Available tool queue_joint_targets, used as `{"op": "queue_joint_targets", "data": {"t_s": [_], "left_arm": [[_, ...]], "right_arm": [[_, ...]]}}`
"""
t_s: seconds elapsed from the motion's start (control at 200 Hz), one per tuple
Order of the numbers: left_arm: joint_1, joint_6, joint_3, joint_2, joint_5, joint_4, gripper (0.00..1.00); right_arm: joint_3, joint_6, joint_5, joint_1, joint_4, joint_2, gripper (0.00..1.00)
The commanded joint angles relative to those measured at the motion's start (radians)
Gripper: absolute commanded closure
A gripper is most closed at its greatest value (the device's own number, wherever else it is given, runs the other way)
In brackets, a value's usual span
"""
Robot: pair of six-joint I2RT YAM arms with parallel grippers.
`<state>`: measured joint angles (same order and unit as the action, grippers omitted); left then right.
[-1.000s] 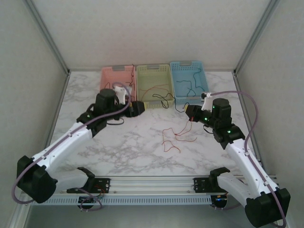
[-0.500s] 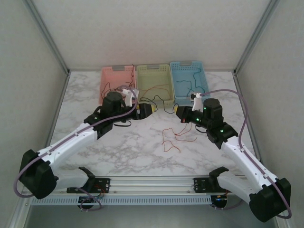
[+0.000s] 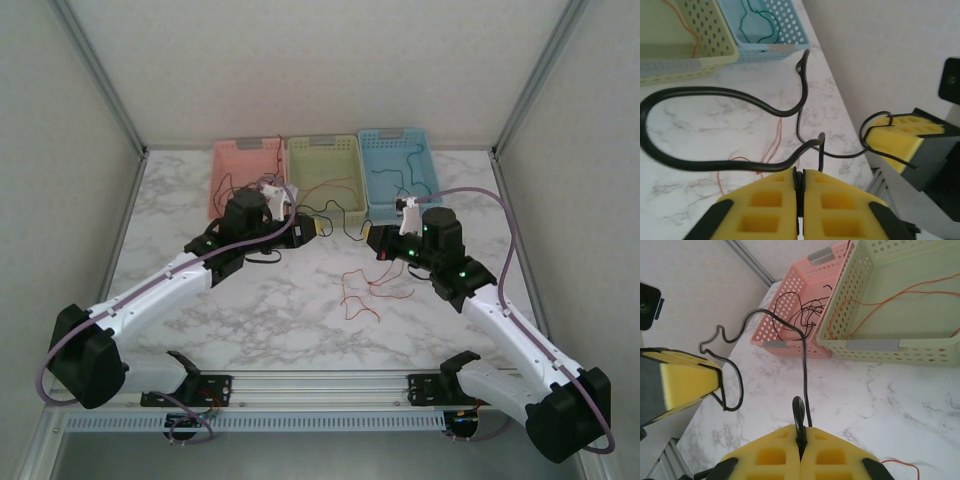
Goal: Untangle the cables
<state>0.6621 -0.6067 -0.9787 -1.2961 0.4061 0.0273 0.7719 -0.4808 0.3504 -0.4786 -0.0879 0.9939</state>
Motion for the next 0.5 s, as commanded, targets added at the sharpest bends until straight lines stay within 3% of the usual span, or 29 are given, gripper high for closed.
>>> {"op": "queue_joint_targets", "data": {"t_s": [0.0, 0.21, 0.416, 0.496], "left_arm": [[0.008, 0.041, -0.036, 0.004, -0.037, 0.063, 1.0], [-0.006, 0.146, -0.028, 0.081, -0.133, 0.246, 1.0], [-0.078, 0.198, 0.02, 0.215, -0.166, 0.397, 1.0], [-0.105, 0.193, 0.038, 0.257, -0.155, 0.406, 1.0]], "right_arm": [[0.044, 0.04, -0.031, -0.008, -0.01, -0.007, 1.0], [0.056, 0.1, -0.149, -0.009, -0.068, -0.039, 1.0], [0.078, 0.178, -0.378, -0.005, -0.157, -0.038, 1.0], [0.066, 0.17, -0.342, 0.001, -0.13, -0.035, 1.0]]}}
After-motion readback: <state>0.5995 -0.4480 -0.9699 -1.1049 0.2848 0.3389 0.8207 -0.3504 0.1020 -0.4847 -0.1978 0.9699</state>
